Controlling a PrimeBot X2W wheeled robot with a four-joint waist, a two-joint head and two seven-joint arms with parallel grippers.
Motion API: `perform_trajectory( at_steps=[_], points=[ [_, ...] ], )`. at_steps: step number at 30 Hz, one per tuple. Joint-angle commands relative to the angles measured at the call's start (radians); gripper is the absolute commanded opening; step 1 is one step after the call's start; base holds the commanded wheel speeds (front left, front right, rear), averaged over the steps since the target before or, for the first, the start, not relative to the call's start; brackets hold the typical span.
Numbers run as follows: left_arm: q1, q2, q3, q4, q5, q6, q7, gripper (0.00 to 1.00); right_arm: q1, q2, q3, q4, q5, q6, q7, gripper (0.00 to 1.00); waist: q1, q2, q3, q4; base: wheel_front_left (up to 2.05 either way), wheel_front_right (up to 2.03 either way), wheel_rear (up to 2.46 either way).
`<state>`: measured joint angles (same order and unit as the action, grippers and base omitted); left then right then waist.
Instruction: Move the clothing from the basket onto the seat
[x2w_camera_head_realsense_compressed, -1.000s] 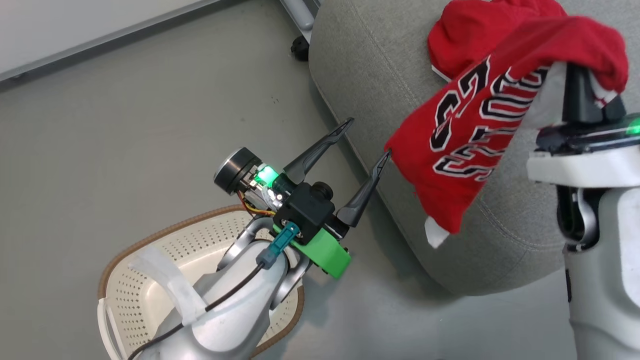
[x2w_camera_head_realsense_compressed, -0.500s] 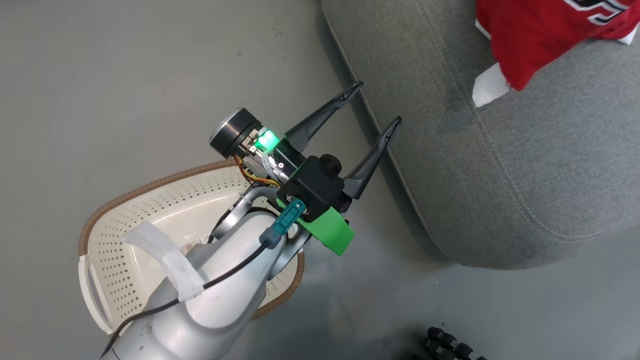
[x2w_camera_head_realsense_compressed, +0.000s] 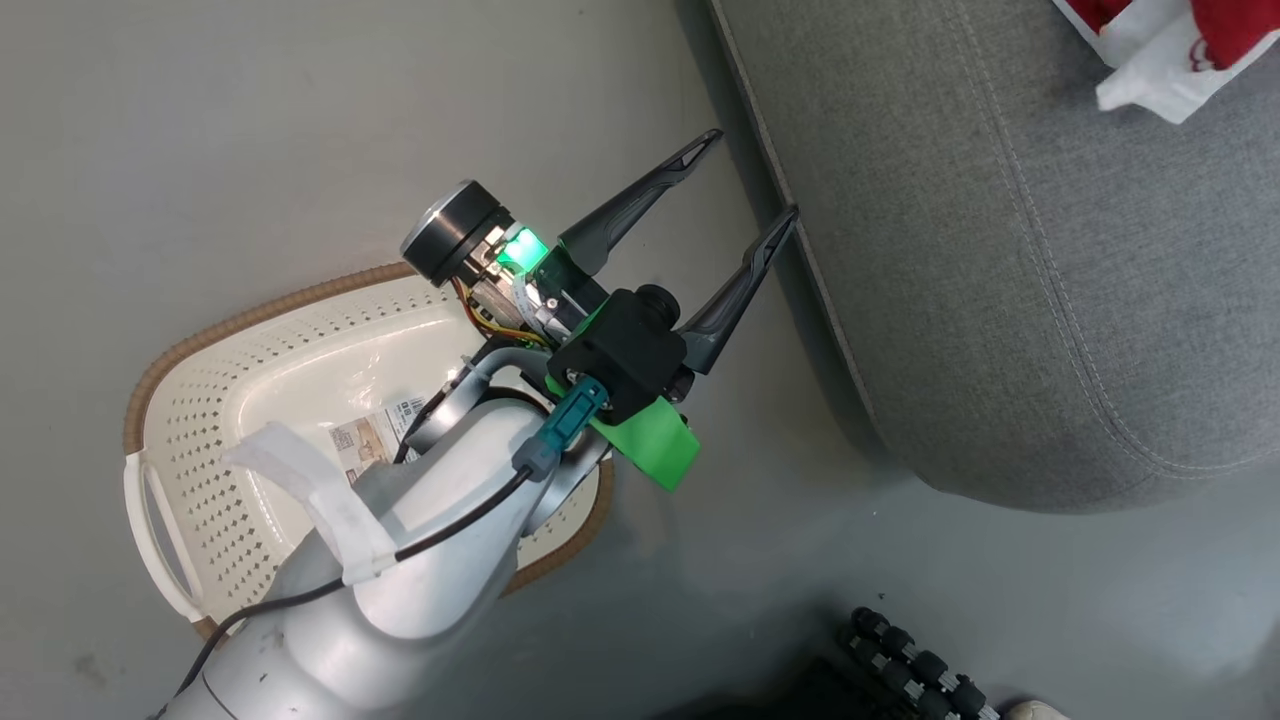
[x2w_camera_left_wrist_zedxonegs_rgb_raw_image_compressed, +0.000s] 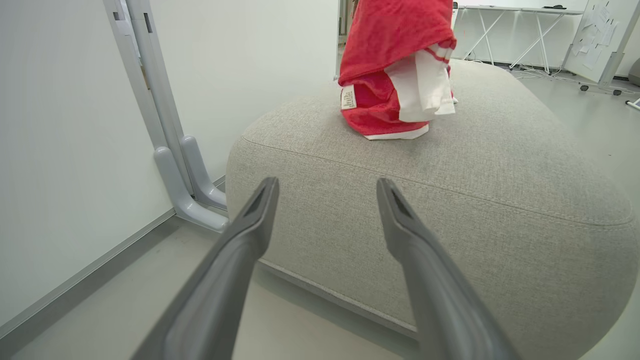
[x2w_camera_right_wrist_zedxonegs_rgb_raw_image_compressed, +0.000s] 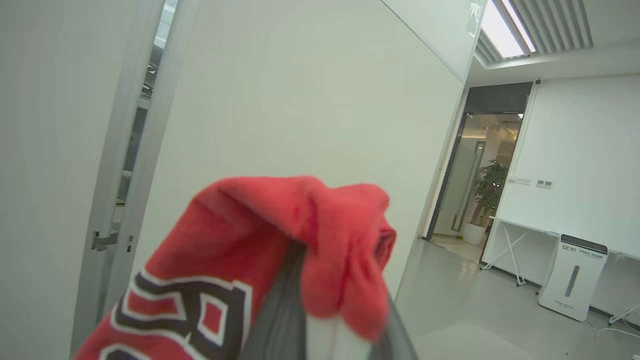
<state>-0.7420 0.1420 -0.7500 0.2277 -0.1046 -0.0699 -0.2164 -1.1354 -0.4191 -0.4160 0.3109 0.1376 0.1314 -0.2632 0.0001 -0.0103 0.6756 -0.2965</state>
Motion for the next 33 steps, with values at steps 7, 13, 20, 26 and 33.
perform_trajectory(
  at_steps=[7, 13, 20, 26, 33],
  points=[
    [-0.026, 0.024, -0.002, -0.013, 0.005, 0.010, 0.011, 1.00, 0.072, 0.070, -0.029, 0.105, -0.066, -0.001, -0.002, 0.00, -0.0001, 0.0103, 0.039, 0.002, 0.00, 0.00, 0.00],
    [-0.027, 0.033, -0.003, -0.020, 0.000, 0.016, 0.017, 1.00, 0.133, 0.127, -0.045, 0.158, -0.089, -0.001, -0.002, 0.00, -0.0001, 0.0103, 0.051, 0.007, 0.00, 0.00, 0.00],
    [-0.028, 0.035, -0.007, -0.018, -0.008, 0.021, 0.012, 1.00, 0.215, 0.187, -0.050, 0.190, -0.088, -0.001, -0.002, 0.00, -0.0001, 0.0103, 0.043, 0.013, 0.00, 0.00, 0.00],
    [-0.026, 0.037, -0.009, -0.012, -0.017, 0.027, 0.007, 1.00, 0.246, 0.209, -0.041, 0.224, -0.072, -0.001, -0.002, 0.00, -0.0001, 0.0103, 0.025, 0.013, 0.00, 0.00, 0.00],
    [0.008, 0.033, -0.009, 0.000, -0.034, 0.041, -0.009, 1.00, 0.308, 0.233, -0.017, 0.174, -0.042, -0.001, -0.002, 1.00, -0.0001, 0.0103, -0.035, 0.004, 0.00, 0.00, 0.00]
  ],
)
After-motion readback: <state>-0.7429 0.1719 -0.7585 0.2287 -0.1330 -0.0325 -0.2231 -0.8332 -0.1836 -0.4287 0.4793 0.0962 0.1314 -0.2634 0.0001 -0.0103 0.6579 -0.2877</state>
